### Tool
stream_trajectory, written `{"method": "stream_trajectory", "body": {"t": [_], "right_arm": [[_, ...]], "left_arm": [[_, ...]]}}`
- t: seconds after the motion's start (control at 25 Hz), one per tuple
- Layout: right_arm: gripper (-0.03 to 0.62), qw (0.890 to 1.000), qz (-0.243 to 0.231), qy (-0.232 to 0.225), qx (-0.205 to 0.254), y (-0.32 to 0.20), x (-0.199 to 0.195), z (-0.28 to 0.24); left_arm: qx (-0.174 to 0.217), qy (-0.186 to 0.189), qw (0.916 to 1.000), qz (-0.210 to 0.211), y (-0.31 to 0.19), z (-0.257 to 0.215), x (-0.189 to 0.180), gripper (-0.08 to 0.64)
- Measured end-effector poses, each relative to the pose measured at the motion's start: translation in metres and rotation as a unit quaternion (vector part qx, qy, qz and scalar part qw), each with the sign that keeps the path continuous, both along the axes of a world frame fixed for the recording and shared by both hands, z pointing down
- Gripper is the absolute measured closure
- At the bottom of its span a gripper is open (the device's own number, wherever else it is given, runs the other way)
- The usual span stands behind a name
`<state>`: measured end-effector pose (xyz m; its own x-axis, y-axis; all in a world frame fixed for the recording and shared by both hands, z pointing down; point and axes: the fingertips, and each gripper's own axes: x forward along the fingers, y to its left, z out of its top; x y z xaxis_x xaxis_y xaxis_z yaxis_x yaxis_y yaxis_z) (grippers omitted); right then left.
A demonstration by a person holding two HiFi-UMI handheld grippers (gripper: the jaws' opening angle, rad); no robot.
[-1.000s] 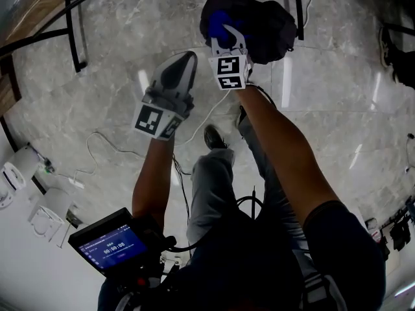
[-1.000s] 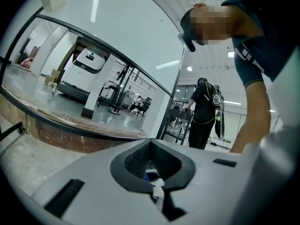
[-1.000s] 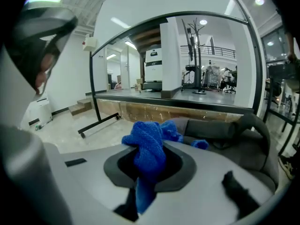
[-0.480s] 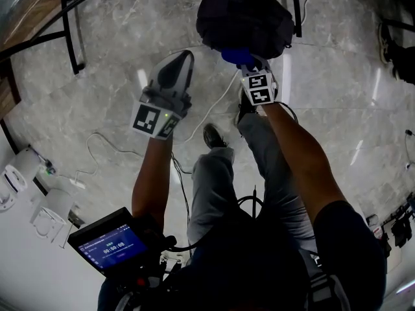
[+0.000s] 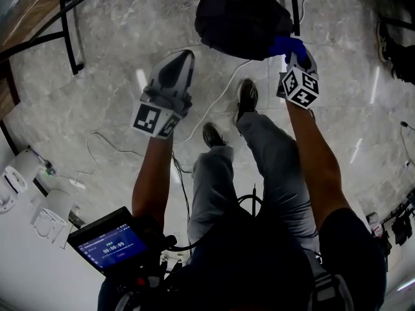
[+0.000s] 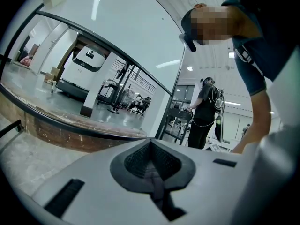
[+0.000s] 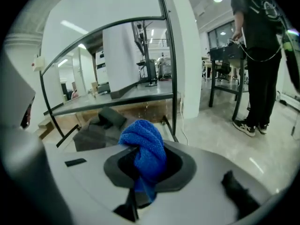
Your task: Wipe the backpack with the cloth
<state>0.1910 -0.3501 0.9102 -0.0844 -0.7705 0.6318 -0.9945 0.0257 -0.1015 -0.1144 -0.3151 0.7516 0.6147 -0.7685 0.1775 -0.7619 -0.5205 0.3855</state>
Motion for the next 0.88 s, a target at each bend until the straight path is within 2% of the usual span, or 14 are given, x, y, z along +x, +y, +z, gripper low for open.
{"method": "stream_trajectory", "body": {"t": [0.16, 0.32, 0.36, 0.44, 0.56, 0.76, 0.88], "right_arm": [[0.541, 0.999, -0.001, -0.023, 0.047, -0.044, -0.055, -0.020], [0.541, 0.998, 0.008, -0.035, 0.053, -0.059, -0.105, -0.018], [0.541, 0.998, -0.006, -0.037, 0.051, -0.059, -0.120, -0.015], [0.541, 0.996, -0.065, -0.031, 0.044, -0.057, -0.159, -0.004], [0.541, 0.986, -0.163, 0.001, 0.036, -0.048, -0.210, 0.015], [0.541, 0.970, -0.241, 0.023, 0.021, -0.019, -0.233, 0.031], [0.541, 0.950, -0.308, 0.048, -0.028, 0.019, -0.234, 0.067]], "left_arm": [[0.000, -0.001, 1.0000, -0.001, 0.000, 0.000, 0.000, 0.558], [-0.001, -0.001, 1.0000, -0.002, 0.003, 0.001, -0.002, 0.558], [0.001, 0.001, 1.0000, -0.002, 0.004, 0.001, -0.003, 0.558], [0.006, 0.005, 1.0000, -0.002, 0.003, -0.001, -0.003, 0.558], [0.007, 0.007, 0.9999, -0.006, 0.002, -0.002, -0.006, 0.558], [0.008, 0.015, 0.9998, -0.013, 0.006, -0.003, -0.011, 0.558], [0.007, 0.019, 0.9997, -0.016, 0.007, 0.000, -0.011, 0.558]]}}
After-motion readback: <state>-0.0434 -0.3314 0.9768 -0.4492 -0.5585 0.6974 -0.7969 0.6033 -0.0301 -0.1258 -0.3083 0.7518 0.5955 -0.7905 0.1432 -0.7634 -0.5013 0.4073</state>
